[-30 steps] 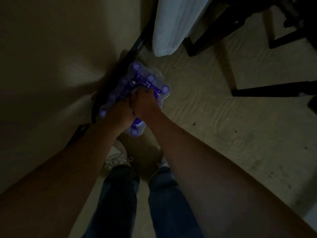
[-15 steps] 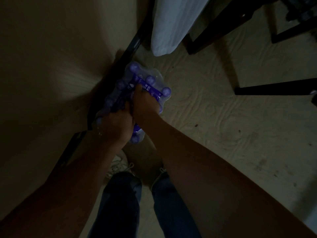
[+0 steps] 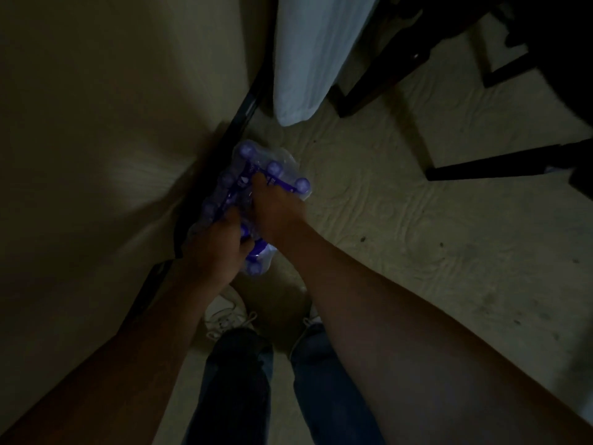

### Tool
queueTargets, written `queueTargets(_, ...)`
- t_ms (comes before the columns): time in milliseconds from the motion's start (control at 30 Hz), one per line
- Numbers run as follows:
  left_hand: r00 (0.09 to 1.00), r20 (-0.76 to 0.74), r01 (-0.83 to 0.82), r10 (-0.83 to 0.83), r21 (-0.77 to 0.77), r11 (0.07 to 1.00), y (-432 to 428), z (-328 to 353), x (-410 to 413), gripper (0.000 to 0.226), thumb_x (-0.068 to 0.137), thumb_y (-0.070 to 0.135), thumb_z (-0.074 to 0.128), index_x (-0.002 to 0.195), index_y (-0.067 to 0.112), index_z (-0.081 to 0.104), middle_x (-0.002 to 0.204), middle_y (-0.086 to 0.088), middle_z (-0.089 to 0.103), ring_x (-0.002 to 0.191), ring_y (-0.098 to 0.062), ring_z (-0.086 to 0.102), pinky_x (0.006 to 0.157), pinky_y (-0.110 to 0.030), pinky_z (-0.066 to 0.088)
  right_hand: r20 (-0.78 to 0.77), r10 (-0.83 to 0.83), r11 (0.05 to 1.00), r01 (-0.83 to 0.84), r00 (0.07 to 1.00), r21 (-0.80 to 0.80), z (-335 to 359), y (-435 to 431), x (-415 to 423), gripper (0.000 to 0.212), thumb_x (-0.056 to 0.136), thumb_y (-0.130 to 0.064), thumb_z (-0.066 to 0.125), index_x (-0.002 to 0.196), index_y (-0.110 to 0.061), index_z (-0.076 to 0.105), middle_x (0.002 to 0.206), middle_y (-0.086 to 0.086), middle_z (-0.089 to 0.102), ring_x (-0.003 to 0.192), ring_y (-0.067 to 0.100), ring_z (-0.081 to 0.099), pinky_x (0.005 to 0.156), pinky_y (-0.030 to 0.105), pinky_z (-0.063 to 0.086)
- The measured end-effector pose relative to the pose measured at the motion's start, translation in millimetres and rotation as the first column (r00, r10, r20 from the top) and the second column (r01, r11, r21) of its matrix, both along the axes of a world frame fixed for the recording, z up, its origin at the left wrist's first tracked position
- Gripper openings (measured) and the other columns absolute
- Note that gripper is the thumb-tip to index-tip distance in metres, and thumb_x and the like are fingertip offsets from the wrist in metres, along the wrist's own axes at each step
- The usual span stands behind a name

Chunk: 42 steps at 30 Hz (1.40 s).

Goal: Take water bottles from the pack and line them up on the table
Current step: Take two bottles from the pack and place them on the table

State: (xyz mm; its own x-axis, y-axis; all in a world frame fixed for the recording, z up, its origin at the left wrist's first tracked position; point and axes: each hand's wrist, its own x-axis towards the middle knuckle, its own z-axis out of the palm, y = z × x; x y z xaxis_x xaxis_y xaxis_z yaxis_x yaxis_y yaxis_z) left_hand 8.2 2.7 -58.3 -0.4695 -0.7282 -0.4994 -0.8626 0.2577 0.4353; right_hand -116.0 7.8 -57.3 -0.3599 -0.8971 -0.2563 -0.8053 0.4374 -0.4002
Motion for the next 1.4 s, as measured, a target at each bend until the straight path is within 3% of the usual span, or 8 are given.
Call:
queueTargets(33, 1.0, -0.027, 0.008, -0.007, 0.006, 1.0, -1.2, 9.2, 1.3, 0.042, 0.08, 0.03, 0.065, 0.115, 0.015, 0.046, 0.11, -0.019, 0.063, 0.1, -0.037, 0.059, 0.078, -0.04, 0.048, 0.077, -0.007, 0.999, 0.004, 0.997, 0.033, 7.7, 3.0, -4.8, 0.051, 0.08, -0.003, 0.062, 0.065, -0.03, 0.021, 0.108, -0.046, 0.037, 0.078, 0.008, 0.048, 0.09, 0.019, -0.013)
queueTargets(67, 0.999, -0.05, 0.012, -0.011, 0.013, 1.0, -2.0, 19.5, 3.3, 0.042, 0.079, 0.03, 0.067, 0.113, 0.013, 0.048, 0.109, -0.02, 0.063, 0.099, -0.037, 0.06, 0.078, -0.04, 0.049, 0.138, 0.015, 0.993, -0.031, 0.99, 0.112, 14.9, 5.8, -7.4, 0.041, 0.084, -0.005, 0.057, 0.073, -0.034, 0.03, 0.098, -0.009, 0.054, 0.064, 0.028, 0.046, 0.064, 0.044, 0.04)
queueTargets(167, 0.994, -0.104, -0.01, 0.014, 0.041, 0.999, -3.0, 62.6, 6.3, 0.039, 0.077, 0.024, 0.071, 0.109, 0.011, 0.054, 0.105, -0.021, 0.064, 0.093, -0.037, 0.062, 0.074, -0.035, 0.048, 0.126, 0.07, 0.98, -0.092, 0.99, 0.177, 70.4, 4.9, -11.5, 0.015, 0.091, -0.016, 0.05, 0.105, -0.012, 0.047, 0.077, 0.015, 0.058, 0.065, 0.04, 0.055, 0.056, 0.042, 0.04)
queueTargets(400, 0.984, -0.174, 0.035, -0.024, 0.064, 0.997, -33.4, 205.2, -7.7, 0.027, 0.071, 0.033, 0.067, 0.088, 0.014, 0.055, 0.081, -0.014, 0.068, 0.076, -0.035, 0.065, 0.061, -0.03, 0.042, 0.27, 0.003, 0.99, -0.04, 0.963, 0.132, 202.2, 6.8, -26.0, 0.043, 0.091, -0.035, 0.05, 0.125, -0.011, 0.04, 0.111, 0.016, 0.062, 0.102, 0.036, 0.06, 0.079, 0.037, 0.045)
queueTargets(600, 0.965, -0.22, 0.15, -0.144, 0.013, 0.989, -72.0, 341.9, -38.0, 0.029, 0.075, 0.029, 0.07, 0.092, 0.026, 0.047, 0.084, -0.002, 0.068, 0.078, -0.023, 0.066, 0.065, -0.034, 0.049, 0.214, -0.056, 0.998, 0.05, 0.975, 0.037, 347.8, 7.5, -62.1, 0.039, 0.087, -0.041, 0.053, 0.111, -0.016, 0.036, 0.095, 0.015, 0.063, 0.083, 0.035, 0.063, 0.056, 0.034, 0.042)
queueTargets(900, 0.83, -0.138, 0.458, -0.541, -0.385, 0.801, -104.3, 525.0, -140.7, 0.042, 0.075, 0.053, 0.062, 0.088, 0.025, 0.035, 0.077, 0.003, 0.058, 0.072, -0.027, 0.063, 0.058, -0.031, 0.041, 0.013, -0.164, 0.971, 0.164, 0.986, -0.174, 526.0, 26.5, -132.3, 0.039, 0.086, -0.041, 0.055, 0.111, -0.016, 0.039, 0.091, 0.013, 0.066, 0.081, 0.032, 0.065, 0.064, 0.045, 0.054)
queueTargets(1167, 0.716, -0.004, 0.634, -0.698, -0.414, 0.653, -83.8, 596.1, -249.6, 0.033, 0.082, 0.041, 0.057, 0.096, 0.019, 0.037, 0.087, -0.005, 0.058, 0.086, -0.032, 0.062, 0.066, -0.04, 0.05, -0.408, -0.131, 0.986, 0.073, 0.904, -0.153, 594.3, 59.0, -220.2, 0.038, 0.09, -0.039, 0.048, 0.115, -0.012, 0.043, 0.075, 0.008, 0.063, 0.06, 0.031, 0.063, 0.045, 0.03, 0.031)
queueTargets(1400, 0.713, 0.055, 0.661, -0.699, -0.383, 0.645, -67.0, 578.1, -353.0, 0.04, 0.085, 0.046, 0.052, 0.103, 0.012, 0.041, 0.101, -0.015, 0.062, 0.091, -0.039, 0.062, 0.076, -0.045, 0.053, -0.421, -0.22, 0.975, 0.186, 0.88, -0.12, 586.5, 81.1, -320.0, 0.028, 0.088, -0.037, 0.052, 0.089, -0.008, 0.05, 0.06, 0.006, 0.062, 0.049, 0.027, 0.061, 0.042, 0.025, 0.031)
